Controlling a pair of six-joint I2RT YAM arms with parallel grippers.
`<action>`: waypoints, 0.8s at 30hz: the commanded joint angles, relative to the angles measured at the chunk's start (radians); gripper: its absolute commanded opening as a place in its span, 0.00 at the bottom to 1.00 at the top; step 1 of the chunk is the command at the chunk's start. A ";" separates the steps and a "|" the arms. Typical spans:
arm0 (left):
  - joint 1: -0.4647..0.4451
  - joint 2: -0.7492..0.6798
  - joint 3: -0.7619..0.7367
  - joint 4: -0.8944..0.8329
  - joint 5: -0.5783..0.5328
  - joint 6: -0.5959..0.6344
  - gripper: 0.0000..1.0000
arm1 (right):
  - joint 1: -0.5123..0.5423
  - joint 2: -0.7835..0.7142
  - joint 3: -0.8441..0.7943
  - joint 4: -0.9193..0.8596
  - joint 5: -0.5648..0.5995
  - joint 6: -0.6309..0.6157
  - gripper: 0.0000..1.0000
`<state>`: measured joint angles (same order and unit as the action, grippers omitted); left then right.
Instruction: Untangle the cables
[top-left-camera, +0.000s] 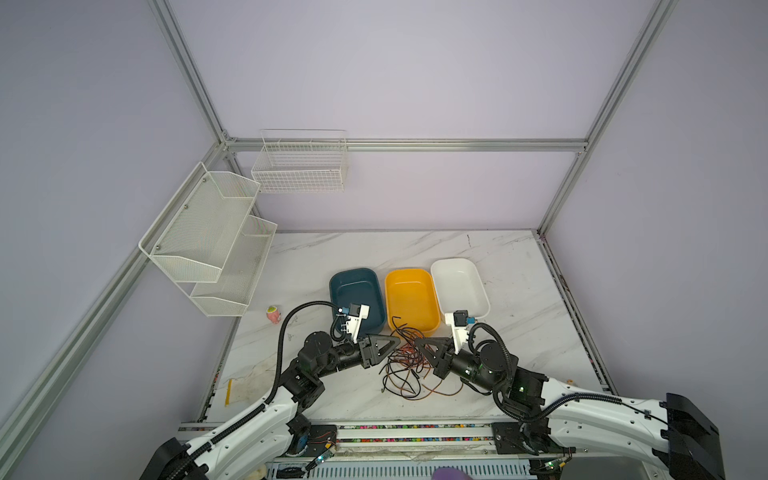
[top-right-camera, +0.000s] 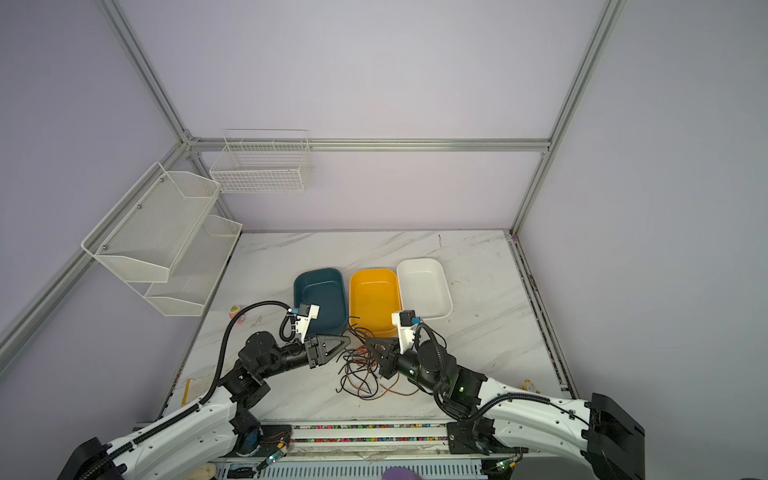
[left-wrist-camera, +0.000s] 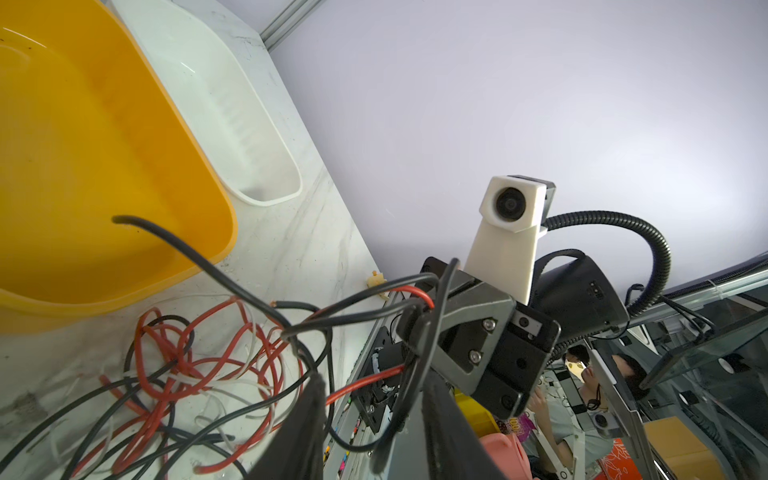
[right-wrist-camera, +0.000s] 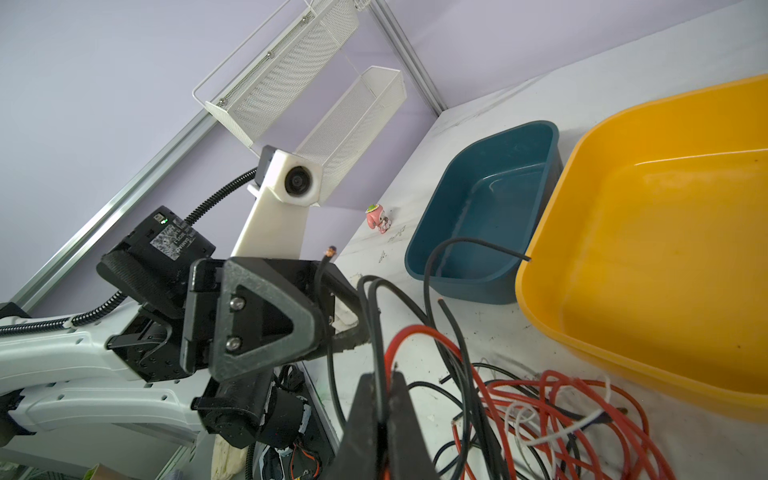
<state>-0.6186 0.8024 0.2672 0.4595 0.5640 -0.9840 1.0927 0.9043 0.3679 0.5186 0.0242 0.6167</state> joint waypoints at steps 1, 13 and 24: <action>-0.006 -0.016 0.104 -0.059 -0.029 0.055 0.22 | -0.004 -0.005 0.015 0.045 -0.001 0.009 0.00; -0.007 0.010 0.231 -0.260 -0.100 0.128 0.00 | -0.004 -0.018 -0.003 0.013 0.019 0.029 0.06; -0.007 0.054 0.555 -0.578 -0.122 0.170 0.00 | -0.005 -0.063 -0.068 0.001 0.047 0.030 0.51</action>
<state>-0.6243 0.8410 0.6815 -0.0490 0.4274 -0.8436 1.0927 0.8524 0.3073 0.5163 0.0601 0.6460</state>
